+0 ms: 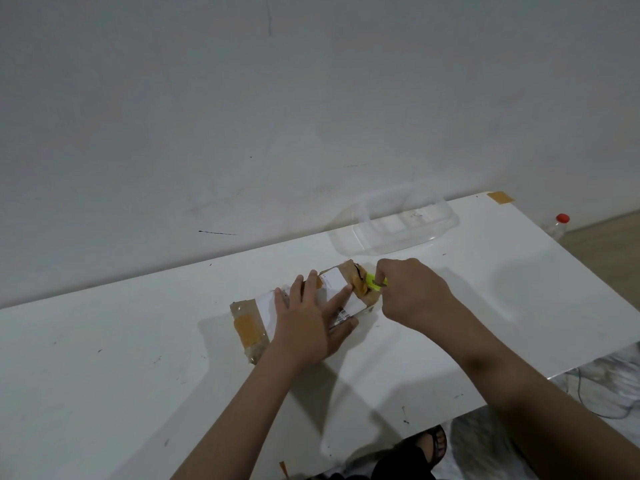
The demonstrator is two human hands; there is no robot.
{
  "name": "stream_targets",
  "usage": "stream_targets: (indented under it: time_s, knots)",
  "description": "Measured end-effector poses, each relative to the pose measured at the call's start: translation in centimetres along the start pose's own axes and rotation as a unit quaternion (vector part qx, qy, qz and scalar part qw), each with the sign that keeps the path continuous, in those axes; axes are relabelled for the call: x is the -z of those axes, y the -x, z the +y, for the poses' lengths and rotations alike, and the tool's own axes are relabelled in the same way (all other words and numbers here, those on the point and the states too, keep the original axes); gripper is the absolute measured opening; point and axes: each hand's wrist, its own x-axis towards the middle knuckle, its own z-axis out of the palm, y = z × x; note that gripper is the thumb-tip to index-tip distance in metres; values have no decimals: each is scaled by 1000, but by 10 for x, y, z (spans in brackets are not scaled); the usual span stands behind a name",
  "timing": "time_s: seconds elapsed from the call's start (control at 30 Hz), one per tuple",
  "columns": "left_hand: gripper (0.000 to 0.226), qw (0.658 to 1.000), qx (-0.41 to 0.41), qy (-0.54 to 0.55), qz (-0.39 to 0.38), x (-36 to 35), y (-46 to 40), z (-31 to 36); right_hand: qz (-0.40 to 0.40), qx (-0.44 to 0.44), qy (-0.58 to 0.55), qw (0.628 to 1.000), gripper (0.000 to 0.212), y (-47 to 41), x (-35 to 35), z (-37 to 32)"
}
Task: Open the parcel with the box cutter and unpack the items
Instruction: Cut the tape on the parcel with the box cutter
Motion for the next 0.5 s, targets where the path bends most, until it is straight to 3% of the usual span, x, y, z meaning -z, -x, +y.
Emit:
stream_targets:
  time_s: [0.17, 0.5]
  knots:
    - [58, 1000, 3, 0, -22, 3, -2, -1, 34, 16, -26, 999, 19, 0, -14, 12]
    - [57, 1000, 17, -13, 5, -1, -1, 2, 89, 20, -82, 992, 17, 12, -30, 23]
